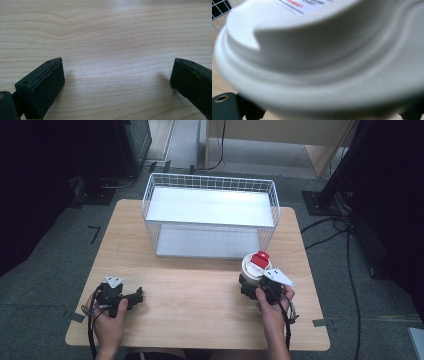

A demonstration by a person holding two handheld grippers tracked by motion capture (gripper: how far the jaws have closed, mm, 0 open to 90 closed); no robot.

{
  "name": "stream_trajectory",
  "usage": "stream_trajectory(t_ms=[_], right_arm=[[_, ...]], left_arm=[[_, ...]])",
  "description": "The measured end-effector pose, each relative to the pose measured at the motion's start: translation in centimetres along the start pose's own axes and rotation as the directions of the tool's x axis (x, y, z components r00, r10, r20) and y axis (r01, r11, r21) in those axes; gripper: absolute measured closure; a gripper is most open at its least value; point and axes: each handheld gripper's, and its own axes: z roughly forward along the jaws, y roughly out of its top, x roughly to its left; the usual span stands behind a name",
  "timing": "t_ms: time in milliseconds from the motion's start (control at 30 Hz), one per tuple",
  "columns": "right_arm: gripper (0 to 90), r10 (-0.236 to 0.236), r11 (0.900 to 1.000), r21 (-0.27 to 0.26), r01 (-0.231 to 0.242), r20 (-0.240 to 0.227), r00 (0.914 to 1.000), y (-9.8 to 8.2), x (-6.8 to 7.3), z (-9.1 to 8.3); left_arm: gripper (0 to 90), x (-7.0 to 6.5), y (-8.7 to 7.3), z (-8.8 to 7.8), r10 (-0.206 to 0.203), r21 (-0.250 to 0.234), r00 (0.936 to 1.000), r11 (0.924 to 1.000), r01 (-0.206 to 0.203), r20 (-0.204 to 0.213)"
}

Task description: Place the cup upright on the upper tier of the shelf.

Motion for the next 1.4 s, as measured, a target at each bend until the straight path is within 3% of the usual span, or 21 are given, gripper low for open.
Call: stream_trajectory(t_ms=[267,433,533,933,1400], right_arm=[[9.3,-0.017,1.0,-0.011,0.017,0.032,0.9993,0.0,0.3,0.5],[11.0,-0.034,0.998,-0.049,0.036,0.048,0.9983,-0.4,0.3,0.4],[11.3,-0.023,0.998,-0.054,0.025,0.051,0.9985,-0.4,0.3,0.3],[11.5,-0.037,0.995,-0.096,0.038,0.019,0.9992,0.7,1.0,-0.7],[11.5,-0.082,0.984,-0.159,0.077,-0.024,0.9964,3.8,3.2,-2.1]], left_arm=[[0.0,0.0,0.0,0.0,0.0,0.0,1.0,1.0,0.0,0.0],[0.0,0.0,0.0,0.0,0.0,0.0,1.0,1.0,0.0,0.0],[0.0,0.0,0.0,0.0,0.0,0.0,1.0,1.0,0.0,0.0],[0.0,0.0,0.0,0.0,0.001,0.0,1.0,1.0,-0.001,0.0],[0.0,0.0,0.0,0.0,0.001,0.0,1.0,1.0,-0.001,0.001]])
